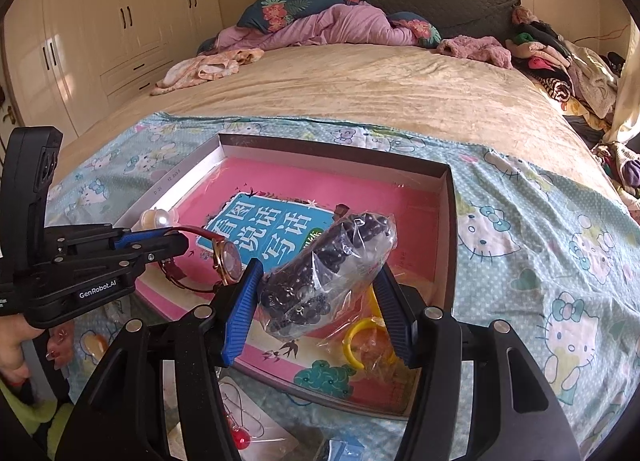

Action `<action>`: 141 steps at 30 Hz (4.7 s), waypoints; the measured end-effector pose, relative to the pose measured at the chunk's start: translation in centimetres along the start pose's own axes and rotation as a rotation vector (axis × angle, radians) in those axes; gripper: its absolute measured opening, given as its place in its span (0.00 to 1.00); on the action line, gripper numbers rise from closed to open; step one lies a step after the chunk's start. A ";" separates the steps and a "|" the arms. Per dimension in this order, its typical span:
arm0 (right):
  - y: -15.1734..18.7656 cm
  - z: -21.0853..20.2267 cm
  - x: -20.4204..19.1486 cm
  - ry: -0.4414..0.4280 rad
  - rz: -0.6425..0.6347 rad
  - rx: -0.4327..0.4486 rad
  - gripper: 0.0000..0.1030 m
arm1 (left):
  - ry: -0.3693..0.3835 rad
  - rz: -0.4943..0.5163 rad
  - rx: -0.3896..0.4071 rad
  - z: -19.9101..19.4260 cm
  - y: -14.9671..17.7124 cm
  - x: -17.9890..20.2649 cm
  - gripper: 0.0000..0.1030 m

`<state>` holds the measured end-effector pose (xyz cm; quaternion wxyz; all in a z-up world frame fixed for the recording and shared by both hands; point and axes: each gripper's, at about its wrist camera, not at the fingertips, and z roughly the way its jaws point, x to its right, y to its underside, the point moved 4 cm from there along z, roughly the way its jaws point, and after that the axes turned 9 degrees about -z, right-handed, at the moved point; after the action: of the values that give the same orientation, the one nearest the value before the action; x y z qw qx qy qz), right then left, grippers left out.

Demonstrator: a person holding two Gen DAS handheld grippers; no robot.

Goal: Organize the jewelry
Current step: 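Release the watch in the pink box with left gripper while right releases the bead bag, then move both open grippers back over the items beside the box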

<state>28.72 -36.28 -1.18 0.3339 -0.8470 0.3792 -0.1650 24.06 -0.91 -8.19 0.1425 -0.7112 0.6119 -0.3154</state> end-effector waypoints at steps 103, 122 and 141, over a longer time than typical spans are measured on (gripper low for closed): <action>-0.1 -13.4 -3.3 -0.020 0.031 0.199 0.93 | -0.012 -0.080 0.245 -15.1 1.5 -1.8 0.91; 1.2 -15.7 -4.8 -0.047 0.029 0.210 0.93 | -0.031 -0.064 0.255 -17.1 2.9 -2.1 0.91; 2.4 -16.3 -6.2 -0.066 0.012 0.184 0.93 | -0.071 -0.022 0.237 -17.5 4.6 -1.9 0.91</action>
<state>14.61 -39.96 8.76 0.4237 -0.8154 0.3564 -0.1691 9.44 3.20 1.92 0.2439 -0.7068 0.5569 -0.3617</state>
